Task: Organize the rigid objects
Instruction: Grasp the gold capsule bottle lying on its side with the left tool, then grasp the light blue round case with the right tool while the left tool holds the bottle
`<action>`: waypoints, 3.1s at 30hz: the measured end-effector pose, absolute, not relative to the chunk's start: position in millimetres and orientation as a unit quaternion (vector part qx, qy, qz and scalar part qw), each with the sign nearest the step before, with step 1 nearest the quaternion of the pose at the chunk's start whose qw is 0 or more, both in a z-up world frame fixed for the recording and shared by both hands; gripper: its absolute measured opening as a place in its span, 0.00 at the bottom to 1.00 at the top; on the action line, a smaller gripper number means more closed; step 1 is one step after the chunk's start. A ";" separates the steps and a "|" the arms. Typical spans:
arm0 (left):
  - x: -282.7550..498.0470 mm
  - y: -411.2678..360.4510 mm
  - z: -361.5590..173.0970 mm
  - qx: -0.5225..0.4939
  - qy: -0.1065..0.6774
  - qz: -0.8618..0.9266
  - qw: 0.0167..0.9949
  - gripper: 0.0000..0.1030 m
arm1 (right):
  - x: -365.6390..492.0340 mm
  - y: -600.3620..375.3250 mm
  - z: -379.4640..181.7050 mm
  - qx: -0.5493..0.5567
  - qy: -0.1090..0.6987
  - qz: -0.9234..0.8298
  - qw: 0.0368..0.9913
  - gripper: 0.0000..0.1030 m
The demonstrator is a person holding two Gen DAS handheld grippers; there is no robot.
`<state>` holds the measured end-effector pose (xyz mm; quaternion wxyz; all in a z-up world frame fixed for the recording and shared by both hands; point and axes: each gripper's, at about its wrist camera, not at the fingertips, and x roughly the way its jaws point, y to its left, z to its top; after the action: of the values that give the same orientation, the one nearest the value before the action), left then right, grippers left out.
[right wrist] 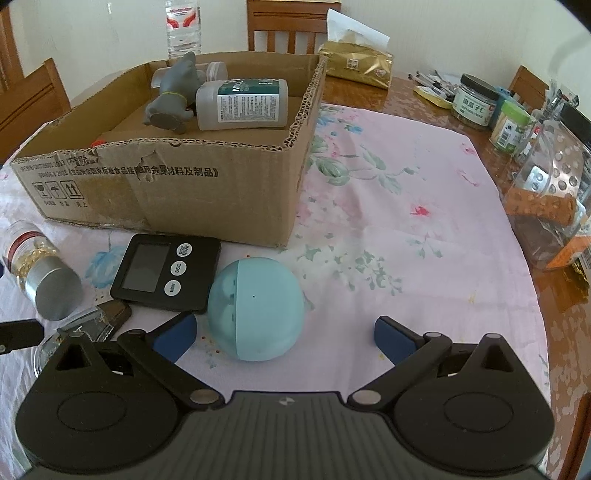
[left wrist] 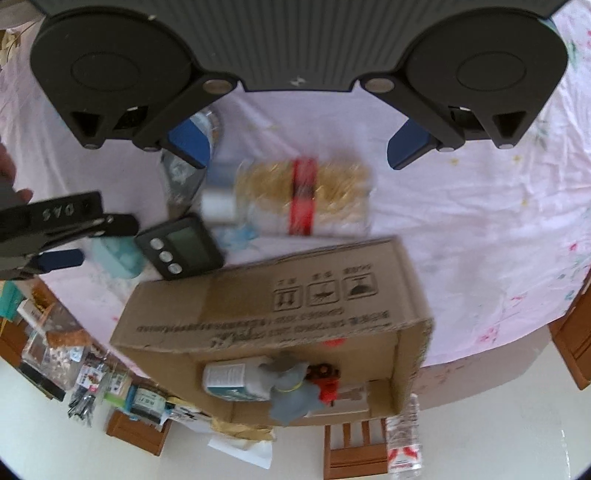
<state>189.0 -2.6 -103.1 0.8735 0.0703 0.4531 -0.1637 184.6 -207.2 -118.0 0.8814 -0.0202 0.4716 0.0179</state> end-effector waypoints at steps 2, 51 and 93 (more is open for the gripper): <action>192.6 -9.5 -103.7 0.079 0.450 -0.164 0.874 0.99 | 184.1 -207.7 -118.2 -0.023 0.470 0.023 0.882 1.00; 219.0 4.5 -120.4 0.054 0.444 -0.086 0.890 1.00 | 186.7 -211.3 -119.6 -0.058 0.449 0.105 0.885 1.00; 208.8 16.0 -119.6 0.083 0.420 -0.134 0.894 1.00 | 164.5 -215.1 -108.3 -0.029 0.448 0.063 0.891 0.59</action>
<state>208.8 16.0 -119.6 0.8938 0.0835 0.4199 -0.1337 164.5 -215.1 -108.3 0.8913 -0.0287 0.4480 0.0634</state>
